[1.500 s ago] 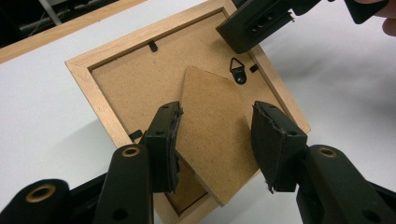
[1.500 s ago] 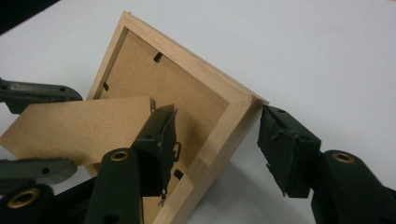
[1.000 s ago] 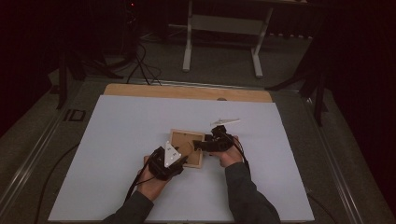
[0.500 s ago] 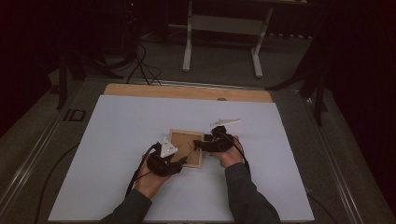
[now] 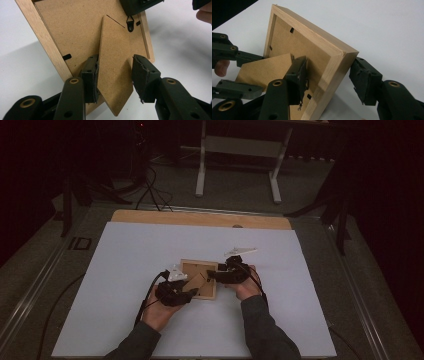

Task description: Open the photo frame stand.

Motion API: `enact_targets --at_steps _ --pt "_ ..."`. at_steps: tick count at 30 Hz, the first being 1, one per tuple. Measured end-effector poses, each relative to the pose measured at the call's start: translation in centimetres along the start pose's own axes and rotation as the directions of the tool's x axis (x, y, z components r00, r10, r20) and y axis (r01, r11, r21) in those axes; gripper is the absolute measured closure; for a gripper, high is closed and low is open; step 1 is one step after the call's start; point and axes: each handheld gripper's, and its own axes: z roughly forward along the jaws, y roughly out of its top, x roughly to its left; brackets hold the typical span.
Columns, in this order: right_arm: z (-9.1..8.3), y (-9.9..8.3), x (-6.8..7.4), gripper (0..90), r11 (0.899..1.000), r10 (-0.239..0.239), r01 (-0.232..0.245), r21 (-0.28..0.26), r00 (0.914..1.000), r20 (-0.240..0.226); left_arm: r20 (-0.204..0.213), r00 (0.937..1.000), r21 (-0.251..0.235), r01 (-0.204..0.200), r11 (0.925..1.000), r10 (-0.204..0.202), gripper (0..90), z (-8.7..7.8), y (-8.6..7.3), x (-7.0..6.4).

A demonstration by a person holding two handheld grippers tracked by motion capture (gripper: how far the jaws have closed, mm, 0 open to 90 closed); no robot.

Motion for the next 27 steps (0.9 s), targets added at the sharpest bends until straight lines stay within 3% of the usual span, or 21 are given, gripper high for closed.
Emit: enact_targets --at_steps 10,15,27 --pt "-0.3 0.1 0.3 48.6 1.000 -0.005 0.005 0.000 0.9997 0.023 -0.021 0.9972 0.002 -0.071 0.9975 0.071 58.5 0.0 0.2 -0.5" --pt "-0.7 0.2 0.5 50.5 1.000 -0.012 0.013 -0.012 0.9992 0.039 -0.008 0.9985 -0.003 -0.054 0.9985 0.054 59.6 0.1 0.2 -0.4" --pt "-1.2 0.5 0.8 53.6 0.999 -0.031 0.033 -0.033 0.9979 0.057 -0.020 0.9970 0.009 -0.074 0.9972 0.075 60.8 0.4 0.4 -0.2"
